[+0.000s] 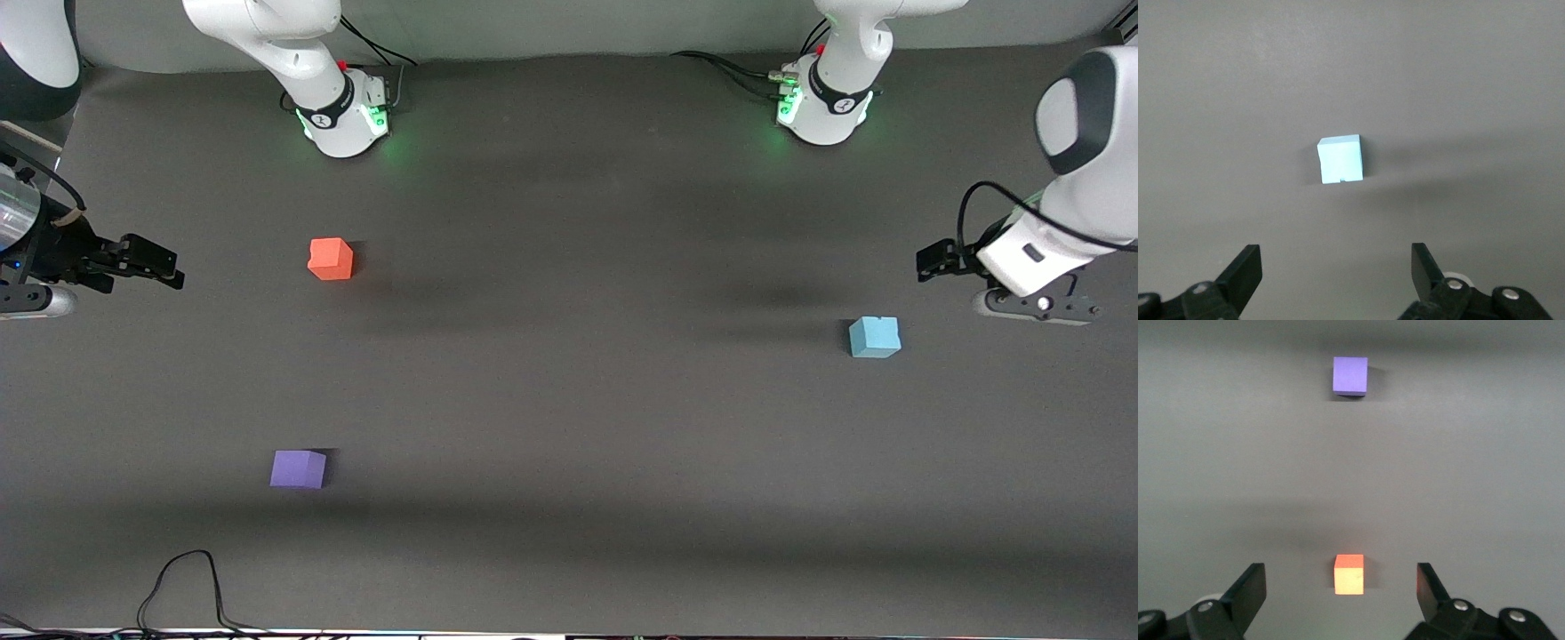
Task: Place blue block between orange and purple blocks
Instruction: 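Lower the left gripper onto the light blue cube and close it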
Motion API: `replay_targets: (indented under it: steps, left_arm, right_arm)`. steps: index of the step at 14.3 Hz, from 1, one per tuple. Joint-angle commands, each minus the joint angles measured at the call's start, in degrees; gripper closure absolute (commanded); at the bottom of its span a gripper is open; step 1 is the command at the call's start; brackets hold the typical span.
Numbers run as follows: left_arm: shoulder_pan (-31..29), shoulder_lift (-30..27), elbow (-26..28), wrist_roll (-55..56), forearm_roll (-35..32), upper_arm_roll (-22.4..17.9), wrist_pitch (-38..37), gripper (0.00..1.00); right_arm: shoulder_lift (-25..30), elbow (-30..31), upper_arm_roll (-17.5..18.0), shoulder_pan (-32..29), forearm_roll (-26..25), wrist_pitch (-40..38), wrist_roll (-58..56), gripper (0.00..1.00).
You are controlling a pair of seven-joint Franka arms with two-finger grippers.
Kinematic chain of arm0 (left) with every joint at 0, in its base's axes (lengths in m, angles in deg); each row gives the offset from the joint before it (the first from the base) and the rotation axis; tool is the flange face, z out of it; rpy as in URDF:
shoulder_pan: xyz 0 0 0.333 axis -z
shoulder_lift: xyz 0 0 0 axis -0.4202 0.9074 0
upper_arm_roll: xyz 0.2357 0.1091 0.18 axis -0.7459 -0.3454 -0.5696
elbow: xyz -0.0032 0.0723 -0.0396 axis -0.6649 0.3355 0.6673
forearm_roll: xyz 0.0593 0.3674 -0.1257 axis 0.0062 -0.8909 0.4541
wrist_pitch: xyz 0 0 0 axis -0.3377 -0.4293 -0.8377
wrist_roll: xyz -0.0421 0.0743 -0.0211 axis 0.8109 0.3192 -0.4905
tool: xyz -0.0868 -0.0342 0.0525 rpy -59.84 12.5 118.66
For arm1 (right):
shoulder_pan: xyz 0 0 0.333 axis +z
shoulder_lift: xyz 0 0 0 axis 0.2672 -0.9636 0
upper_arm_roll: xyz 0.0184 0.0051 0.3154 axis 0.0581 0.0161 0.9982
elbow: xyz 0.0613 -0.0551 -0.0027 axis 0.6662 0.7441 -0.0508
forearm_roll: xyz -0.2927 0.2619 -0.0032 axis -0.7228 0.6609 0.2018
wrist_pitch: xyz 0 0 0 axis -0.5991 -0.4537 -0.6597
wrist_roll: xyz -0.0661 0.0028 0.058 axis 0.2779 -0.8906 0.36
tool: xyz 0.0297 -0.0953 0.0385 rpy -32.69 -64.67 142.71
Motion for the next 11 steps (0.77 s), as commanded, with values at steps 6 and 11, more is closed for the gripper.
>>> replay_targets:
  steps: [6,11]
  left_arm:
    - [-0.97,6.64,9.39,-1.34,-2.27,-0.13,19.73,0.00]
    - [-1.59,10.94,17.75,-1.33,-2.88,-0.22,35.21,0.00]
  right_arm:
    - [0.10,0.47,-0.49,0.47,2.34,-1.41,0.11,0.00]
    - [0.10,0.38,-0.48,0.47,2.08,-2.38,0.90,0.00]
